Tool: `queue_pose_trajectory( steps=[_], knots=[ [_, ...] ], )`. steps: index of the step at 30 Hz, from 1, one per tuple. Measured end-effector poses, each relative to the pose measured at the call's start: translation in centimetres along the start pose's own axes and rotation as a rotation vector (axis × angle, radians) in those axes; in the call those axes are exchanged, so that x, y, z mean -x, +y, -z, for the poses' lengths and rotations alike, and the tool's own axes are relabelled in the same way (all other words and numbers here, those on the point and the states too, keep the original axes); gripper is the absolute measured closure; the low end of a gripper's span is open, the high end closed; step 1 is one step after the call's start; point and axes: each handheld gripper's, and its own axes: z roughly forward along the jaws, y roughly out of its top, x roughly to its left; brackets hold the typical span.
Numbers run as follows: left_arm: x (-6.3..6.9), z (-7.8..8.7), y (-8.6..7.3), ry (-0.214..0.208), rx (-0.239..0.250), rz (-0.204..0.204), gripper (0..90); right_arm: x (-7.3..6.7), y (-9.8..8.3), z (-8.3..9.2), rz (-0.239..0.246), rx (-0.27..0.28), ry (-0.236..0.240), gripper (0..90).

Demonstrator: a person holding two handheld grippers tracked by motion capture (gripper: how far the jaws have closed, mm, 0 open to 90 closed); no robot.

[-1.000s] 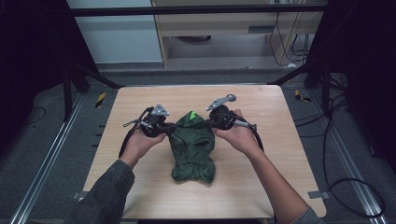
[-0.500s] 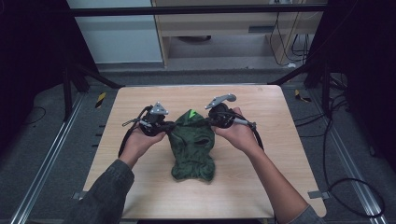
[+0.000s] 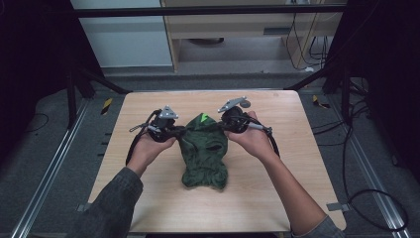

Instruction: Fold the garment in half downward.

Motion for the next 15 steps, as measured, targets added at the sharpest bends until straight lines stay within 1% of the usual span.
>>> queue_pose_trajectory(
  steps=[7, 12, 15],
  knots=[
    [-0.28, 0.0, 0.42, 0.011, 0.005, 0.005, 83.0, 0.21, 0.41, 0.01, 0.0, 0.004, -0.007, 85.6],
    [-0.16, -0.09, 0.13, 0.011, 0.0, -0.001, 83.0, 0.07, 0.34, -0.22, 0.004, 0.002, -0.008, 85.5],
    [-0.23, -0.18, -0.05, 0.009, -0.002, 0.004, 83.0, -0.04, 0.05, -0.41, 0.007, -0.006, -0.005, 85.4]
  ],
)
